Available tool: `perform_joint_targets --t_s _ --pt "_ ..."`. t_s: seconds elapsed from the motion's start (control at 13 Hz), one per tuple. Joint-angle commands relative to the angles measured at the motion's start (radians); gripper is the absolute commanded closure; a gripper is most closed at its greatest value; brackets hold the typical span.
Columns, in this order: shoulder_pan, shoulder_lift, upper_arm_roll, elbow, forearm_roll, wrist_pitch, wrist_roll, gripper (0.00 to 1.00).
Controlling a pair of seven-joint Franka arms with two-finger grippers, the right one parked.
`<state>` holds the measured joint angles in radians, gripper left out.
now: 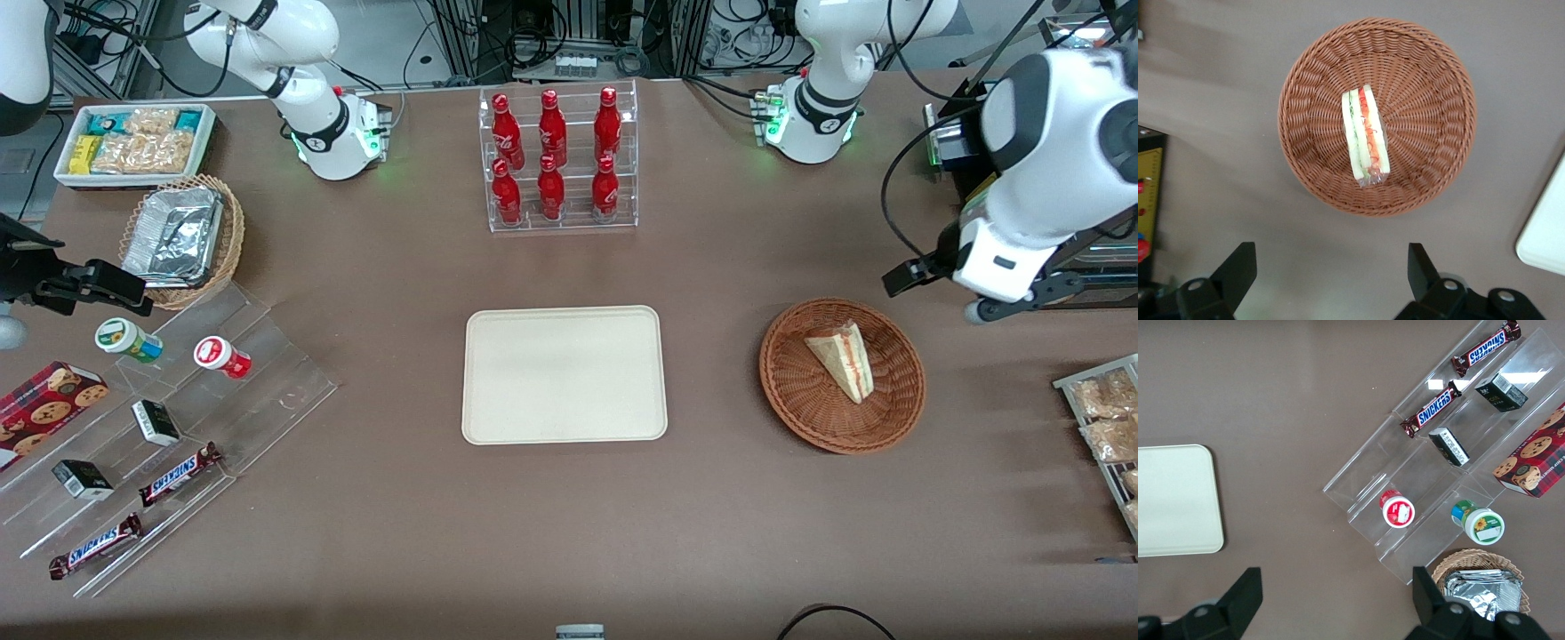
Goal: Place sandwich from basket to tray
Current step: 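Move the left gripper over the wrapped sandwich in the wicker basket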
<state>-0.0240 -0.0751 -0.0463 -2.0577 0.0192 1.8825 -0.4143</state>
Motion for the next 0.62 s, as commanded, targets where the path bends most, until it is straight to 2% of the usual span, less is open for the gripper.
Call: perform_joint_targets --t_s 0.0,0.54 --pt "-0.016 -0.002 0.01 -0.113 0.04 0.142 -0.128 0.0" --pt "-0.022 0.184 0.01 -0.153 0.059 0.308 -0.179 0.0"
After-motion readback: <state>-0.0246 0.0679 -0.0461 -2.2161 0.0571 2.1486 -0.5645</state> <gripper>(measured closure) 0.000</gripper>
